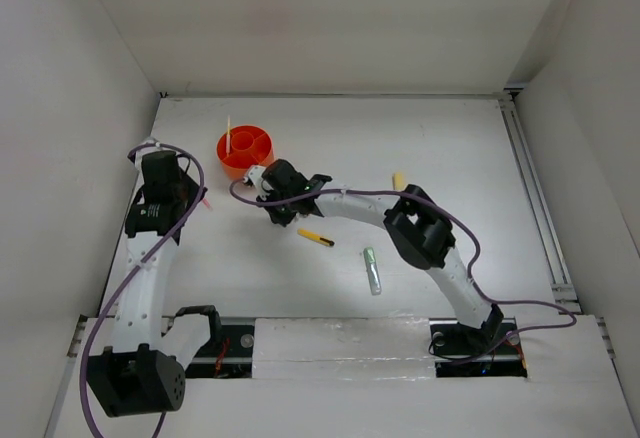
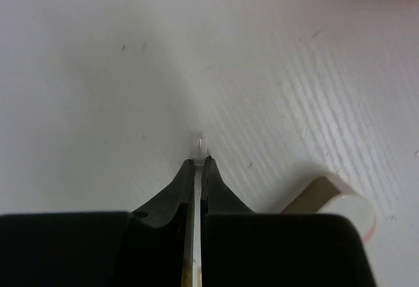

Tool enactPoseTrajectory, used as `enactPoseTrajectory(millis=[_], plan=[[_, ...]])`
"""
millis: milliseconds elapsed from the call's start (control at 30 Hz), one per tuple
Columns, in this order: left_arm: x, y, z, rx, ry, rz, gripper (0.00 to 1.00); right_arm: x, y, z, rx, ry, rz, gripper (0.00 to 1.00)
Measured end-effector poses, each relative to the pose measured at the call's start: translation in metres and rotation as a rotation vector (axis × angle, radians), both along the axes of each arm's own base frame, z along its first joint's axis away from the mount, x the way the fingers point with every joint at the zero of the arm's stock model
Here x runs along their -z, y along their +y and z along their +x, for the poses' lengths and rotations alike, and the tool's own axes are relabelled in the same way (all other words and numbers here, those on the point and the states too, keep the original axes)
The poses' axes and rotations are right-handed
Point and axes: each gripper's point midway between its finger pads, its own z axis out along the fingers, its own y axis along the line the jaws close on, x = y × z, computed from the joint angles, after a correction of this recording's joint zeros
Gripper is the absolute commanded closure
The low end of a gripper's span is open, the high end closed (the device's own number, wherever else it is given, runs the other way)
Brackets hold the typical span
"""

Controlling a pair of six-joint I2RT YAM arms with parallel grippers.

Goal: Sort the stationery into containers
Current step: Grab a piece of stationery with the right arm, then cap the pen

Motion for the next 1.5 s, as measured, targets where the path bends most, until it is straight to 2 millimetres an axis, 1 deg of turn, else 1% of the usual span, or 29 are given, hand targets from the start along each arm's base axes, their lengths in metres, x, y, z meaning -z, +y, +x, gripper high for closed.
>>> enactPoseTrajectory(millis=[67, 100, 133, 200, 233, 267, 300, 367, 433, 467, 500, 533, 567, 600, 633, 667, 733, 800, 867, 967, 1067, 1200, 1333, 1400, 1500], plan=[[-0.005, -0.006, 0.0, 0.03, -0.03, -0.004, 1.0, -0.003, -0.008, -0.005, 0.002, 0.02, 0.021, 1.0], [-0.008, -0.013, 0.0, 0.065, -0.047, -0.012, 1.0, -0.005, -0.016, -0.01, 0.009, 0.037, 0.029, 1.0], [-0.011, -0.022, 0.001, 0.112, -0.062, -0.026, 1.0, -0.012, -0.026, -0.015, 0.022, 0.053, 0.04, 1.0], [-0.015, -0.04, 0.005, 0.206, -0.087, -0.06, 1.0, -0.036, -0.042, -0.015, 0.072, 0.061, 0.1, 1.0], [-0.016, -0.051, 0.007, 0.263, -0.096, -0.089, 1.0, -0.054, -0.052, -0.011, 0.111, 0.053, 0.148, 1.0], [-0.016, -0.062, 0.009, 0.318, -0.105, -0.121, 1.0, -0.084, -0.066, 0.0, 0.175, 0.036, 0.222, 1.0], [-0.015, -0.072, 0.01, 0.37, -0.108, -0.153, 1.0, -0.102, -0.074, 0.008, 0.216, 0.02, 0.267, 1.0], [-0.008, -0.096, 0.008, 0.478, -0.11, -0.224, 1.0, -0.157, -0.102, 0.036, 0.341, -0.037, 0.431, 1.0], [-0.001, -0.123, 0.0, 0.572, -0.084, -0.267, 1.0, -0.208, -0.138, 0.064, 0.471, -0.091, 0.601, 1.0], [0.002, -0.143, -0.004, 0.637, -0.072, -0.274, 1.0, -0.228, -0.157, 0.076, 0.531, -0.111, 0.684, 1.0], [0.001, -0.169, -0.011, 0.723, -0.068, -0.282, 1.0, -0.245, -0.176, 0.087, 0.584, -0.127, 0.762, 1.0], [0.002, -0.196, -0.021, 0.811, -0.057, -0.287, 1.0, -0.255, -0.191, 0.094, 0.622, -0.139, 0.821, 1.0], [0.004, -0.218, -0.031, 0.88, -0.042, -0.288, 1.0, -0.261, -0.202, 0.1, 0.655, -0.143, 0.88, 1.0], [0.006, -0.239, -0.04, 0.942, -0.031, -0.283, 1.0, -0.263, -0.209, 0.102, 0.676, -0.132, 0.931, 1.0], [0.008, -0.259, -0.05, 1.005, -0.02, -0.282, 1.0, -0.261, -0.211, 0.102, 0.686, -0.109, 0.973, 1.0], [0.01, -0.272, -0.058, 1.048, -0.007, -0.286, 1.0, -0.256, -0.21, 0.099, 0.69, -0.073, 1.01, 1.0], [0.016, -0.29, -0.066, 1.099, 0.009, -0.289, 1.0, -0.242, -0.205, 0.089, 0.685, 0.01, 1.059, 1.0], [0.023, -0.299, -0.069, 1.116, 0.025, -0.291, 1.0, -0.23, -0.201, 0.078, 0.671, 0.087, 1.107, 1.0], [0.028, -0.305, -0.07, 1.124, 0.035, -0.287, 1.0, -0.226, -0.198, 0.068, 0.65, 0.143, 1.155, 1.0], [0.03, -0.313, -0.071, 1.14, 0.034, -0.287, 1.0, -0.234, -0.194, 0.057, 0.603, 0.189, 1.226, 1.0], [0.027, -0.316, -0.069, 1.141, 0.015, -0.284, 1.0, -0.246, -0.192, 0.05, 0.557, 0.202, 1.28, 1.0], [0.02, -0.317, -0.062, 1.129, -0.026, -0.274, 1.0, -0.247, -0.192, 0.042, 0.533, 0.234, 1.319, 1.0], [-0.001, -0.319, -0.056, 1.128, -0.145, -0.28, 1.0, -0.245, -0.195, 0.033, 0.53, 0.271, 1.372, 1.0], [-0.011, -0.316, -0.057, 1.126, -0.21, -0.287, 1.0, -0.246, -0.198, 0.03, 0.53, 0.287, 1.413, 1.0], [-0.022, -0.314, -0.058, 1.123, -0.294, -0.297, 1.0, -0.243, -0.2, 0.031, 0.546, 0.312, 1.467, 1.0]])
